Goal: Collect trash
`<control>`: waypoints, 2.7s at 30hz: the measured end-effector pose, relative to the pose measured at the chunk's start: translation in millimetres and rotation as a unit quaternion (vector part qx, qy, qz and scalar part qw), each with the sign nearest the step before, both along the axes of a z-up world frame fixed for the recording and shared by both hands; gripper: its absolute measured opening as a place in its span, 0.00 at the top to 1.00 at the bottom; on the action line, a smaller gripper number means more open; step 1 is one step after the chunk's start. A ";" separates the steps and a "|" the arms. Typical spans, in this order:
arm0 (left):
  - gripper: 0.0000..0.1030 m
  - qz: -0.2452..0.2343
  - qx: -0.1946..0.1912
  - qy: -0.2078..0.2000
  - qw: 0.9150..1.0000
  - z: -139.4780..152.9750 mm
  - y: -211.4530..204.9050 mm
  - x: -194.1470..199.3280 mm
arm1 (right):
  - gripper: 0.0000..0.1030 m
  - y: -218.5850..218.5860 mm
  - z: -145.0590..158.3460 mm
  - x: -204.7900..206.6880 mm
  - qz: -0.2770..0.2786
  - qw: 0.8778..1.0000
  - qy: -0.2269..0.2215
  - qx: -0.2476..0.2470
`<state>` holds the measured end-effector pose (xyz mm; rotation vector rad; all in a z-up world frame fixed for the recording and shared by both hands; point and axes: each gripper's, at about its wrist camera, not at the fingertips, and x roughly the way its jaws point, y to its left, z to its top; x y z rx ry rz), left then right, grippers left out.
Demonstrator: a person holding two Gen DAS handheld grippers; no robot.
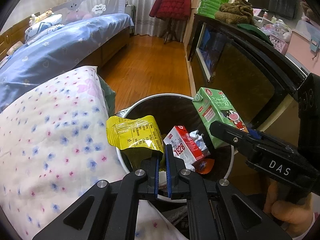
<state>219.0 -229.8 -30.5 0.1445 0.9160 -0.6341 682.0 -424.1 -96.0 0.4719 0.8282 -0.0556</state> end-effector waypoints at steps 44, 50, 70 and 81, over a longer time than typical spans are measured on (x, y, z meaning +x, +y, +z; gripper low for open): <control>0.61 0.023 -0.027 -0.015 0.999 16.0 43.6 -30.1 | 0.45 3.0 8.4 -3.4 -0.007 0.999 0.002 0.032; 0.51 0.065 -0.058 -0.030 0.996 29.1 90.6 -58.2 | 0.33 25.6 24.4 -22.1 -0.005 0.999 -0.022 0.035; 0.20 0.189 -0.067 -0.185 0.962 67.6 199.0 -179.3 | 0.04 131.4 73.9 -69.5 0.031 0.986 -0.130 -0.100; 0.01 0.248 -0.049 -0.275 0.928 71.0 209.3 -225.9 | 0.00 159.0 98.9 -75.5 0.011 0.957 -0.215 -0.193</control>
